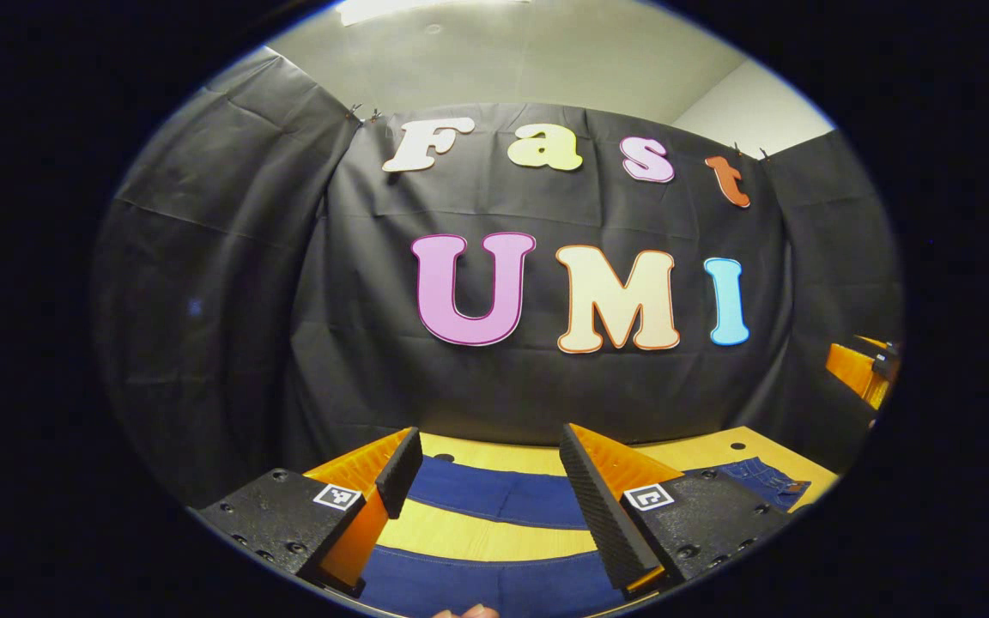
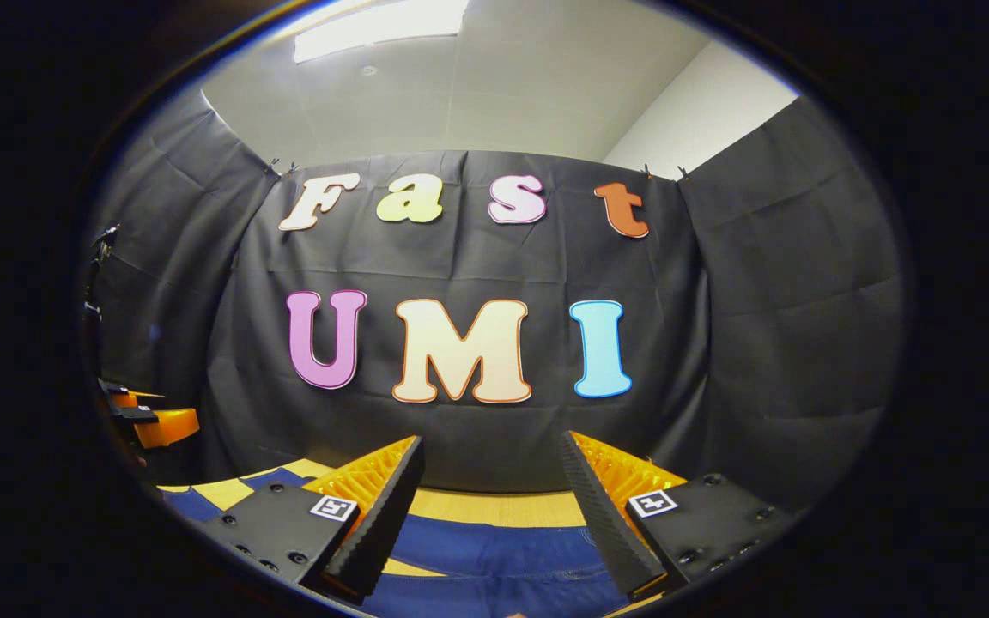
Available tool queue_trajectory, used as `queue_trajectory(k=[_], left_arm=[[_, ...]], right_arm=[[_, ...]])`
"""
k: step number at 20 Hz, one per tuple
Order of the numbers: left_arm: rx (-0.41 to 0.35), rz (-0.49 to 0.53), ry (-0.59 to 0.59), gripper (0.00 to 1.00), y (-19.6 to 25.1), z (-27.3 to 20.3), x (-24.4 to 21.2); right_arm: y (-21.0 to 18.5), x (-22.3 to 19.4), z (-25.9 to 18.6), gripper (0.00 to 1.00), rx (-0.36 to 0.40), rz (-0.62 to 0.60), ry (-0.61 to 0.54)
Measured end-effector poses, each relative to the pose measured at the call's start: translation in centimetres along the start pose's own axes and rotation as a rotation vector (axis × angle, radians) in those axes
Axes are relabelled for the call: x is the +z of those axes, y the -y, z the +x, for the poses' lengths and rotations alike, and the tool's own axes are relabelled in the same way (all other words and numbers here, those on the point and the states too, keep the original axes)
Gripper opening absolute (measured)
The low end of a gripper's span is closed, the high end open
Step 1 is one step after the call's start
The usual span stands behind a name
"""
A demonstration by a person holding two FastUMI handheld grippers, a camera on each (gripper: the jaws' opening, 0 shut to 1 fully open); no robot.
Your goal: Grasp the waist and the cuffs of the jeans and fold them to make the two legs overlap; first hold the waist and fold one-third of the jeans toward the cuffs, then hold the cuffs and fold the remaining one-third in the same direction to finish folding.
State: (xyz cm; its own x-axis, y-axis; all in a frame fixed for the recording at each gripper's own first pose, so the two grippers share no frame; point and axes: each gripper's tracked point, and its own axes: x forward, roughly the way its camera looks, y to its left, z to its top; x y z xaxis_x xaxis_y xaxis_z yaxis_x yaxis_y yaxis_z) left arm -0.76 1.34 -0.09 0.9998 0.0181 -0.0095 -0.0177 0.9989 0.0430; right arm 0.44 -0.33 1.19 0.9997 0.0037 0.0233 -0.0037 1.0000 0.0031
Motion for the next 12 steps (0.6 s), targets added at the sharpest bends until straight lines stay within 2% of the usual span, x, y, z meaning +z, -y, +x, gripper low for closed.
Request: queue_trajectory(k=[5,7,8,9,10,12], left_arm=[[-0.035,0.147,-0.039,0.94,-1.3,-1.1,-1.5],[-0.062,0.191,-0.081,0.97,-1.7,-2.1,-3.0],[-0.074,0.220,-0.102,0.96,-2.0,-2.2,-4.1],[-0.089,0.257,-0.127,0.96,-2.4,-2.5,-5.0],[-0.105,0.298,-0.154,1.00,-2.7,-3.0,-6.0],[-0.147,0.376,-0.213,1.00,-3.7,-3.9,-8.5]], right_arm=[[0.1,-0.5,0.0,1.00,-0.004,0.003,-0.004],[0.2,-1.1,0.1,0.99,-0.008,0.006,-0.020],[0.3,-1.4,0.1,0.99,-0.012,0.007,-0.027],[0.3,-1.8,-0.3,1.00,-0.016,0.008,-0.031],[0.4,-2.1,-0.8,1.00,-0.021,0.008,-0.034],[0.6,-2.5,-1.1,1.00,-0.031,0.001,-0.035]])
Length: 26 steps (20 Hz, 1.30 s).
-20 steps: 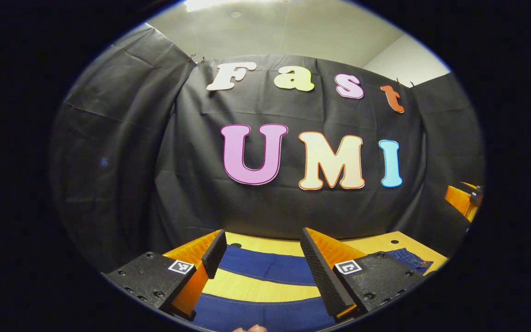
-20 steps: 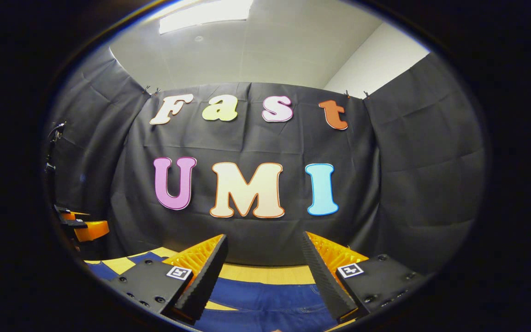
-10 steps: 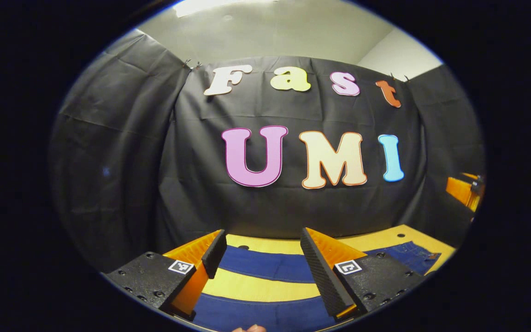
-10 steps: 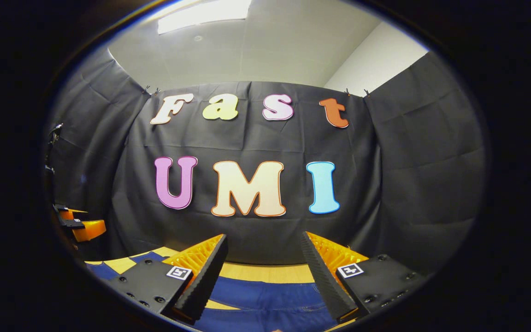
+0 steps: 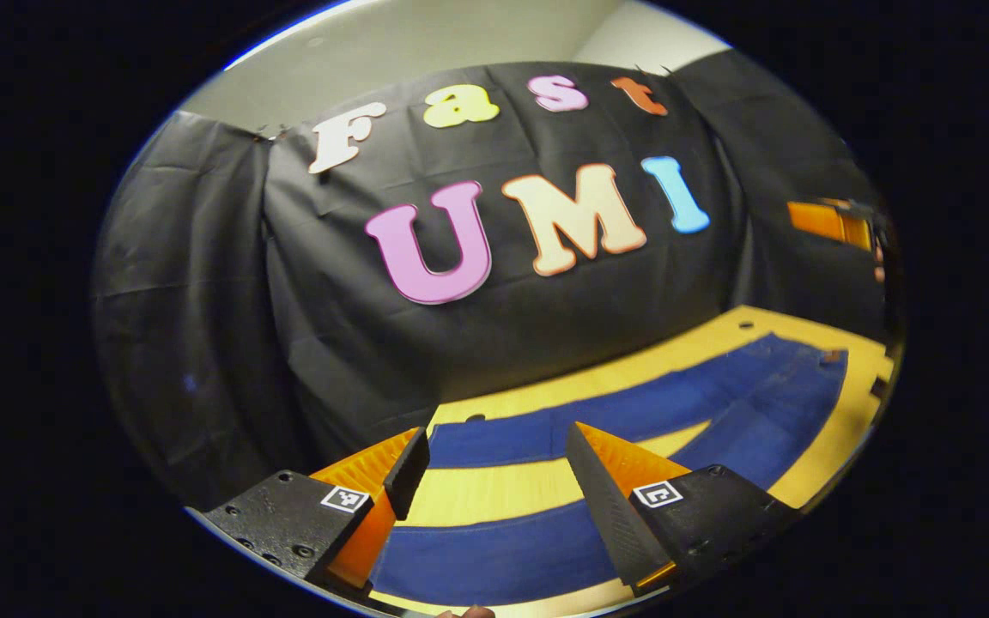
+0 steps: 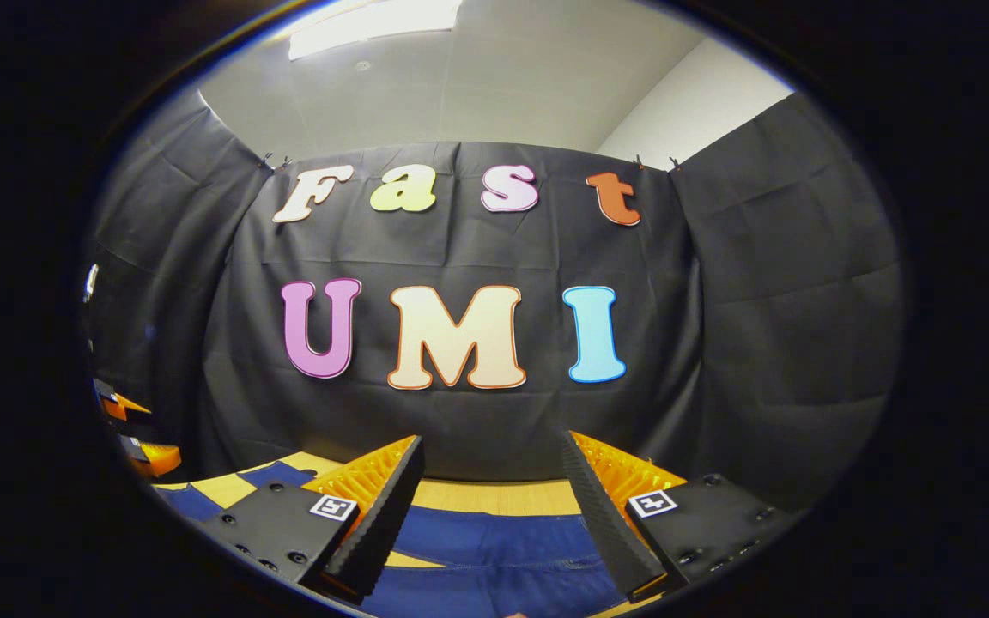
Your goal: Grasp the waist and the cuffs of the jeans and fold them to make the two legs overlap; first hold the waist and fold one-third of the jeans toward the cuffs, then hold the cuffs and fold the remaining one-third in the same direction to finish folding.
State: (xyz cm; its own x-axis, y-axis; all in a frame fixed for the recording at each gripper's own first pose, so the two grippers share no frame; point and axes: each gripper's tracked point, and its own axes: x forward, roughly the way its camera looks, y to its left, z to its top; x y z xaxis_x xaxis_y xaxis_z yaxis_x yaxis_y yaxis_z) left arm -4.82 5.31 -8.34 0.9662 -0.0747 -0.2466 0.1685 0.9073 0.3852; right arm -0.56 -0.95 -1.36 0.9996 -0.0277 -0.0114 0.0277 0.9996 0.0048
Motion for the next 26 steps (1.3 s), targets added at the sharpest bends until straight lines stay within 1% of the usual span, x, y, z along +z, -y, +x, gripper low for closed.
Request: queue_trajectory(k=[1,2,3,6,8,9,11,15,17,20,21,22,23,24,26], left_arm=[[-0.016,0.035,-0.035,0.95,0.0,-0.2,-1.5],[-0.032,0.065,-0.071,0.95,-0.1,-0.3,-3.2],[-0.041,0.095,-0.102,0.95,-0.4,-0.5,-4.6],[-0.099,0.177,-0.187,0.95,-0.4,-1.4,-8.6],[-0.156,0.259,-0.249,0.95,-0.1,-1.3,-11.4],[-0.183,0.307,-0.293,0.95,0.1,-1.5,-13.2],[-0.235,0.390,-0.345,0.96,0.2,-2.7,-16.1],[-0.333,0.492,-0.448,0.95,0.7,-4.0,-20.7],[-0.370,0.549,-0.497,0.95,0.5,-4.2,-22.3],[-0.410,0.666,-0.544,0.96,0.1,-4.6,-24.7],[-0.424,0.693,-0.556,1.00,0.1,-4.7,-25.4],[-0.437,0.715,-0.568,0.96,0.1,-4.8,-25.9],[-0.442,0.734,-0.583,0.96,0.1,-4.7,-26.2],[-0.448,0.749,-0.569,0.96,0.4,-4.5,-26.2],[-0.464,0.759,-0.574,0.93,0.6,-4.2,-26.5]], right_arm=[[0.0,-0.2,0.0,1.00,-0.005,-0.007,-0.002],[0.1,-0.4,-0.1,1.00,-0.011,-0.015,-0.006],[0.0,-0.8,-0.2,0.99,-0.015,-0.020,-0.013],[0.0,-1.1,-0.7,1.00,-0.031,-0.036,-0.016],[-0.2,-1.6,-0.9,0.99,-0.037,-0.050,-0.026],[-0.3,-2.1,-1.2,0.99,-0.038,-0.056,-0.034],[-0.5,-2.7,-1.5,1.00,-0.041,-0.068,-0.046],[-0.6,-3.9,-1.8,1.00,-0.047,-0.098,-0.070],[-0.6,-4.5,-1.8,1.00,-0.052,-0.104,-0.086],[-0.2,-4.8,-2.0,0.99,-0.065,-0.117,-0.096],[-0.1,-4.8,-1.9,1.00,-0.069,-0.125,-0.097],[0.0,-4.8,-2.1,0.99,-0.072,-0.131,-0.097],[0.2,-4.8,-2.1,0.99,-0.075,-0.138,-0.097],[0.4,-4.6,-2.2,0.99,-0.079,-0.144,-0.094],[0.7,-4.4,-2.4,0.99,-0.089,-0.152,-0.089]])
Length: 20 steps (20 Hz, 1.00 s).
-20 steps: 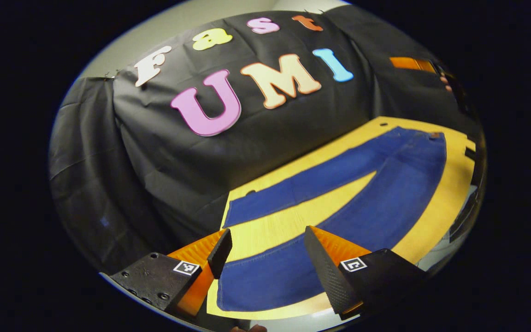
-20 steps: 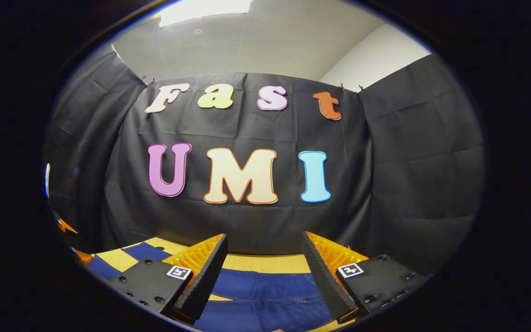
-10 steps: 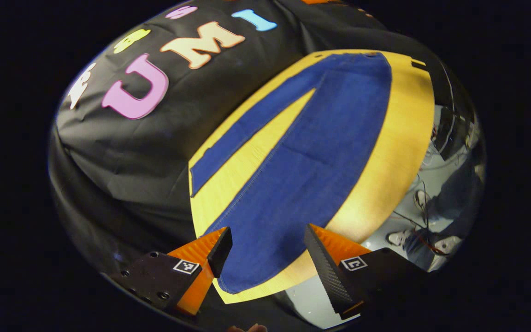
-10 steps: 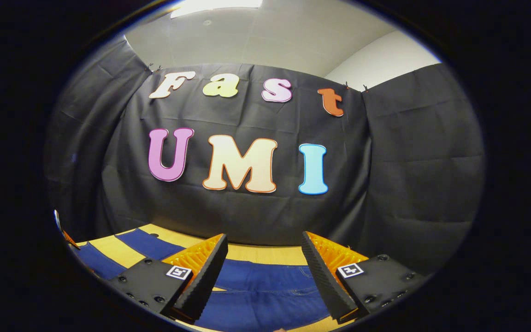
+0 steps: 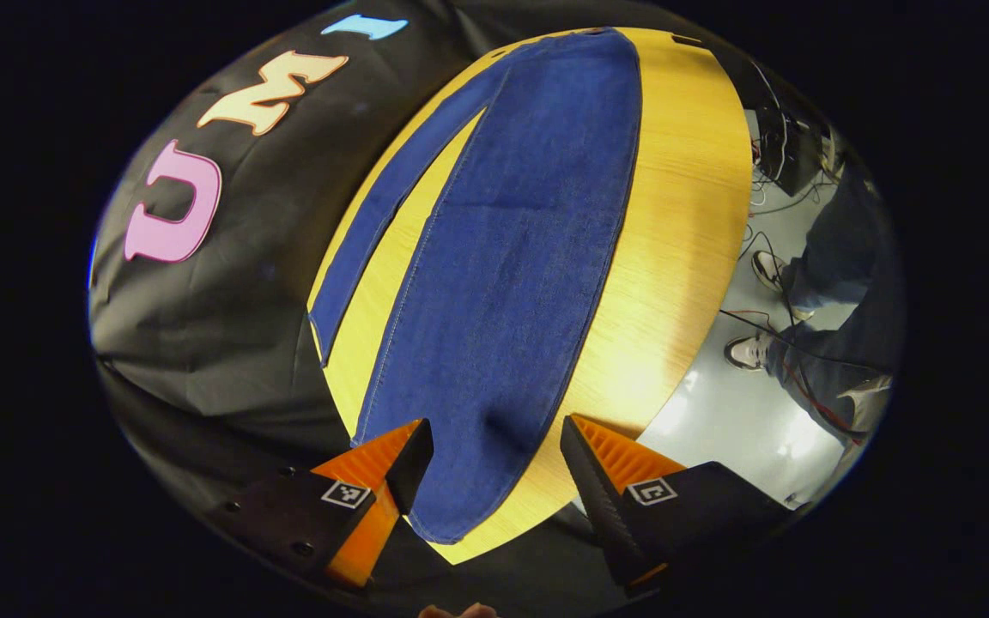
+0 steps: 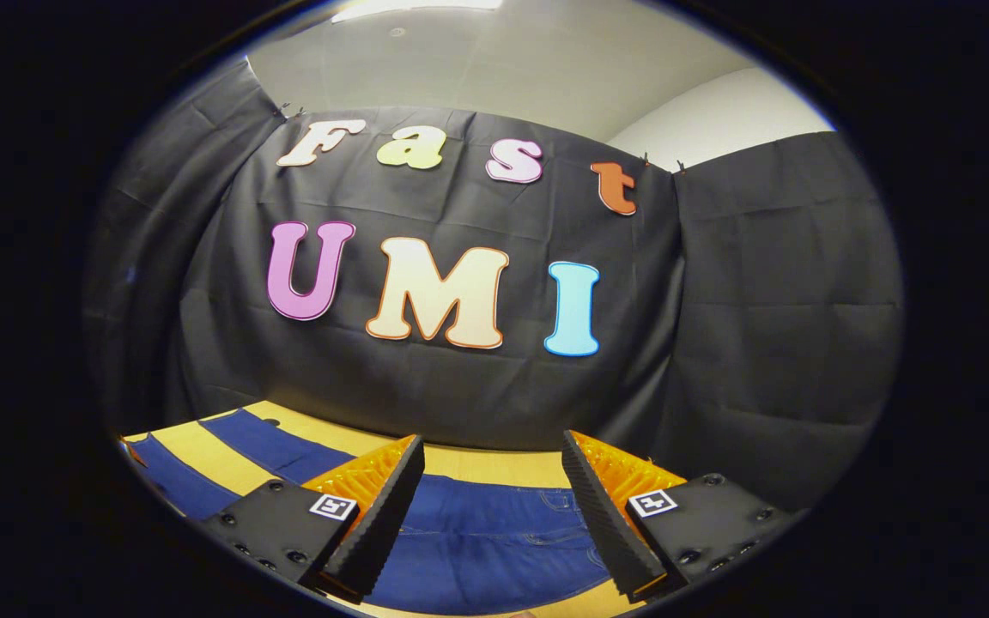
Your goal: Grasp the waist and the cuffs of the jeans and fold them to make the two legs overlap; first hold the waist and fold one-third of the jeans toward the cuffs, then hold the cuffs and fold the remaining one-third in the same direction to finish folding.
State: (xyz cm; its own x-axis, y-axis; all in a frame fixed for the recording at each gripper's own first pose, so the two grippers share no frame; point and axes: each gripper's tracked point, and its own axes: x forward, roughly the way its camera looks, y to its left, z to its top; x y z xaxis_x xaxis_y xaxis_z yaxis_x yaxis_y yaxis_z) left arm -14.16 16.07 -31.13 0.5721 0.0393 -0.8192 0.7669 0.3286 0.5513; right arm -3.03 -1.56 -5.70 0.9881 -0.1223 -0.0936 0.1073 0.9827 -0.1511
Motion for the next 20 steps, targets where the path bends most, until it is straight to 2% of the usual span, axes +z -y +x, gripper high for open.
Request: queue_trajectory(k=[2,3,7,9,10,12,14,15,18,20], left_arm=[[-0.013,0.014,0.001,0.91,-0.3,0.7,0.2],[-0.016,0.031,0.003,0.86,-0.6,1.1,0.4],[-0.007,0.115,0.021,0.83,-1.7,2.4,1.3],[-0.023,0.119,0.027,0.80,-2.0,3.1,1.6],[-0.048,0.111,0.030,0.82,-2.0,3.4,1.7],[-0.095,0.072,0.031,0.77,-1.5,4.0,1.7],[-0.133,0.049,0.030,0.57,-1.1,4.0,1.7],[-0.155,0.045,0.030,0.54,-0.7,3.9,1.7],[-0.174,0.047,0.018,0.18,0.1,3.6,1.8],[-0.188,0.036,0.005,0.10,0.6,3.5,1.8]], right_arm=[[0.4,-0.2,-0.1,0.99,-0.010,-0.001,-0.003],[0.6,-0.2,-0.3,0.99,-0.016,-0.001,-0.004],[1.8,-0.4,-0.8,1.00,-0.049,0.006,-0.005],[2.2,-0.5,-1.1,0.99,-0.057,0.003,-0.007],[2.4,-0.5,-1.1,0.99,-0.062,0.005,-0.008],[2.5,-0.8,-1.1,1.00,-0.066,0.016,-0.013],[2.5,-0.9,-1.3,1.00,-0.068,0.018,-0.015],[2.5,-0.9,-1.3,0.99,-0.068,0.014,-0.014],[2.9,-1.2,-1.5,1.00,-0.063,-0.011,-0.026],[3.5,-2.2,-1.5,0.99,-0.046,-0.050,-0.052]])
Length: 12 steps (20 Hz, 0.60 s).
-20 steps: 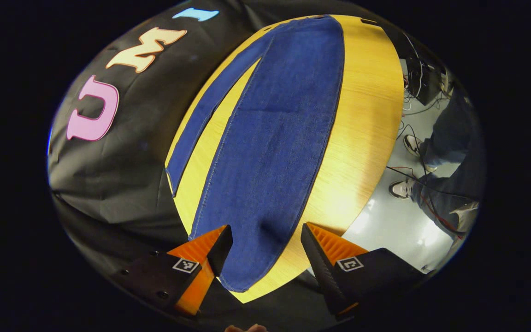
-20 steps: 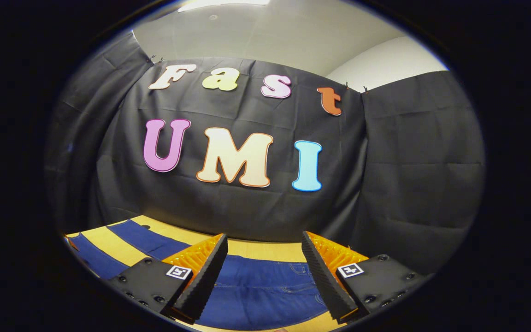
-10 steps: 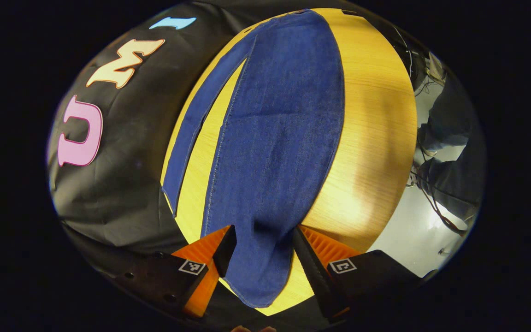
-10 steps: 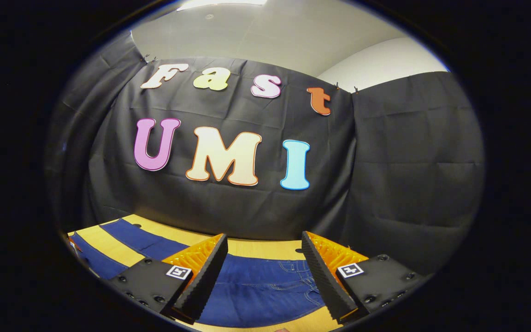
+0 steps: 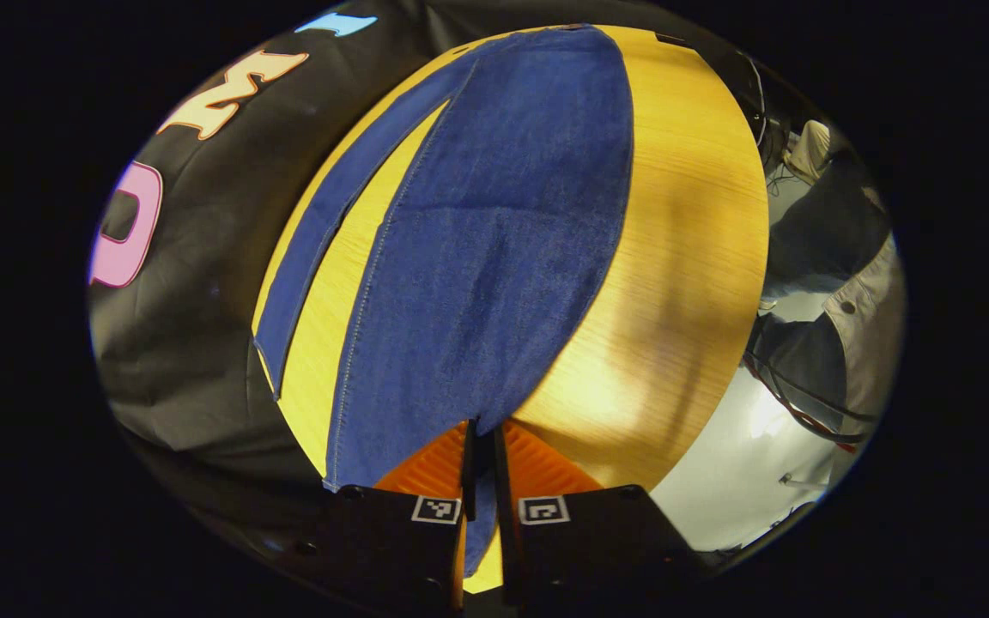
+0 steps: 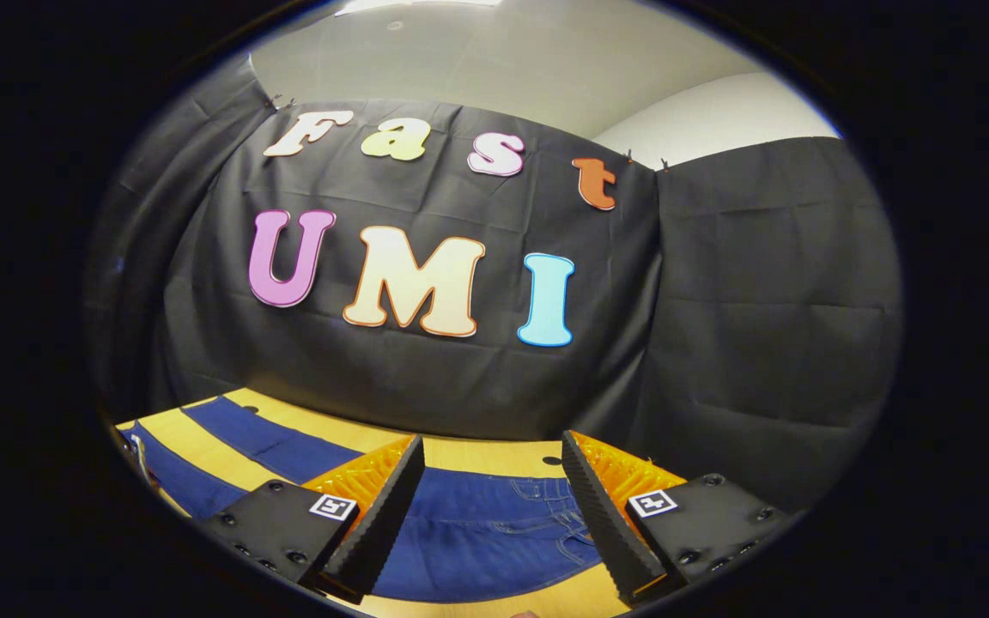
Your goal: Grasp the waist and the cuffs of the jeans and fold them to make the two legs overlap; first hold the waist and fold one-third of the jeans toward the cuffs, then hold the cuffs and fold the remaining one-third in the same direction to finish folding.
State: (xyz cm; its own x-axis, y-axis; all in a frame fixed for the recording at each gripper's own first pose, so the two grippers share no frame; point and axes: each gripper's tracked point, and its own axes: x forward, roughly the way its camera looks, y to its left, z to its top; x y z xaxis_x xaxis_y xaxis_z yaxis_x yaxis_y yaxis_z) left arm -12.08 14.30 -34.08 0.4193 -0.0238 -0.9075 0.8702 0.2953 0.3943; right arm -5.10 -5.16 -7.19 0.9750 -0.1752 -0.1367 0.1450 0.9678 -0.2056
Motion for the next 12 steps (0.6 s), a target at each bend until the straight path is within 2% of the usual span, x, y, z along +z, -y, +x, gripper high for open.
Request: queue_trajectory(k=[1,2,3,6,12], left_arm=[[0.001,-0.015,-0.015,0.14,-0.1,-0.1,-0.1],[0.008,-0.029,-0.023,0.03,-0.3,0.0,-0.1],[0.009,-0.054,-0.035,0.02,-0.2,-0.8,1.0],[0.022,-0.059,-0.020,0.00,-0.1,-0.1,0.1],[0.073,-0.027,-0.072,0.00,0.0,0.0,0.1]], right_arm=[[0.4,-0.7,0.1,0.99,0.011,-0.036,-0.014],[1.1,-1.3,0.2,0.99,0.020,-0.085,-0.029],[1.9,-2.0,0.4,1.00,0.030,-0.145,-0.044],[4.3,-5.3,0.6,1.00,0.087,-0.362,-0.101],[7.2,-16.5,-0.7,0.99,0.289,-0.742,-0.284]])
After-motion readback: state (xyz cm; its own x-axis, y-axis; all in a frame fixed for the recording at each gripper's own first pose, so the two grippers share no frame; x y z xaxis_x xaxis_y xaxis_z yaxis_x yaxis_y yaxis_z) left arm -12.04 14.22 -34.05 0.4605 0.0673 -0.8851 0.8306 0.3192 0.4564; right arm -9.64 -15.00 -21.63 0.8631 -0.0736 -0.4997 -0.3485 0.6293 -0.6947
